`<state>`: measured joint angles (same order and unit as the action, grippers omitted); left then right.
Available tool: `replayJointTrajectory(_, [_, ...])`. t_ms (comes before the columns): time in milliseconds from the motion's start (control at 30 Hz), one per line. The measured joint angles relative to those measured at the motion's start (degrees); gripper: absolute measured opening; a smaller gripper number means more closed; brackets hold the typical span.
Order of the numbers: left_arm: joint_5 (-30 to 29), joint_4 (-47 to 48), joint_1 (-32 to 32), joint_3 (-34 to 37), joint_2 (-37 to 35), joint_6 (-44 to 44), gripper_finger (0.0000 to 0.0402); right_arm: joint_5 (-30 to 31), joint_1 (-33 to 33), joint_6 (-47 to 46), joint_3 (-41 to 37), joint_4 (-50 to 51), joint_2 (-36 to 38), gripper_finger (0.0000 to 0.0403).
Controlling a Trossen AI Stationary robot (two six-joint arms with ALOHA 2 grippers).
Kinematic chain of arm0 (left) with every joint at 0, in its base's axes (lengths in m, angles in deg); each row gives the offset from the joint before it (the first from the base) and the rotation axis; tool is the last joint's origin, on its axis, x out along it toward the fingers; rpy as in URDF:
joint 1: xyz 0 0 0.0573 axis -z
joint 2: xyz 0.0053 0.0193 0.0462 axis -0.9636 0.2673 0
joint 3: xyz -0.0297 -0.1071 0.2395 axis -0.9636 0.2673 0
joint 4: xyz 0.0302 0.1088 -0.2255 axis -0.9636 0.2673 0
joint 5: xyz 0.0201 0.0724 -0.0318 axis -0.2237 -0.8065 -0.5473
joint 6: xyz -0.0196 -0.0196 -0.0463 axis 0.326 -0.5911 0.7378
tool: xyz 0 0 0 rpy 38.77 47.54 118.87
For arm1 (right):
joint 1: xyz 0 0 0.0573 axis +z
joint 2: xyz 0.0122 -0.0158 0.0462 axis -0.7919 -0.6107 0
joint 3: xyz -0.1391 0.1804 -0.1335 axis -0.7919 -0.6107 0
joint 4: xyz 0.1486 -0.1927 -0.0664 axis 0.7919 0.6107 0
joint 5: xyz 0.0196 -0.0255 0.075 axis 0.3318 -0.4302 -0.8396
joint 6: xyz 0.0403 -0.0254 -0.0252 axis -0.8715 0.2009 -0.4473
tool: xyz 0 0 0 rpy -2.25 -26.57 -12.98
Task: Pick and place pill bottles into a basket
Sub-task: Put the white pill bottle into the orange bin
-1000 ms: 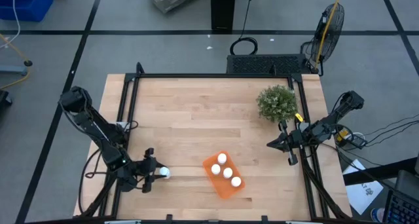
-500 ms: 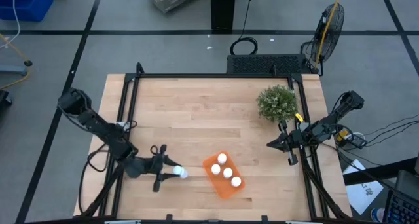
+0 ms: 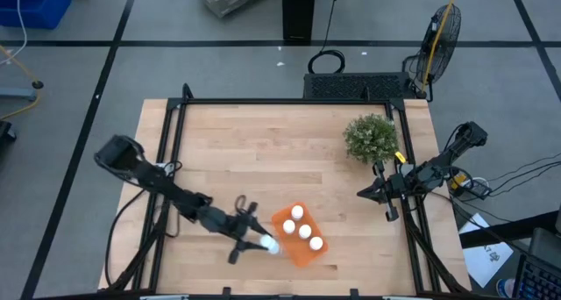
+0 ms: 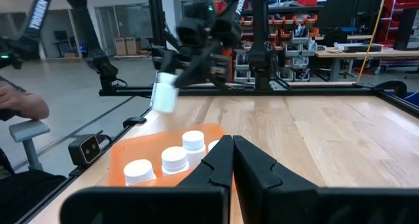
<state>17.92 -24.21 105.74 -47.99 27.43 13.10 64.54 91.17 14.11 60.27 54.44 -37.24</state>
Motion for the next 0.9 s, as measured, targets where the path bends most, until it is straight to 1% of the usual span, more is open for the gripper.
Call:
replayJointTrajectory(100, [3.13, 1.98, -0.96, -6.00, 4.79, -2.25, 0.0164, 0.01, 0.00, -0.01, -0.02, 0.06, -0.02, 0.0004])
replayJointTrajectory(200, [3.24, 5.88, -2.02, -11.05, 8.17, -2.58, 0.0167, 0.00, 0.01, -0.01, 0.00, -0.01, -0.02, 0.0004])
replayJointTrajectory(333, [4.27, 11.78, -3.18, -17.47, 10.80, -4.61, 0.0176, 0.01, 0.00, -0.01, 0.00, -0.02, -0.01, 0.0004])
replayJointTrajectory(467, [4.46, 16.79, -3.86, -22.57, 13.28, -7.14, 0.0165, -0.01, 0.01, 0.00, 0.00, -0.01, 0.00, 0.0004])
replayJointTrajectory(600, [4.46, 20.25, -4.78, -26.24, 15.37, -8.16, 0.0164, -0.01, 0.00, -0.01, -0.01, -0.04, -0.02, 0.0004])
replayJointTrajectory(700, [4.71, 22.00, -5.66, -27.19, 17.62, -8.05, 0.0166, -0.01, 0.00, 0.01, -0.02, -0.01, -0.09, 0.0004])
replayJointTrajectory(767, [4.73, 22.65, -6.23, -27.38, 19.13, -7.31, 0.0176, 0.01, 0.02, -0.01, -0.02, -0.26, -0.24, 0.0004])
replayJointTrajectory(900, [4.89, 21.88, -6.84, -27.34, 21.96, -6.53, 0.0181, 0.00, 0.00, -0.01, -0.02, -0.20, -0.39, 0.0004])
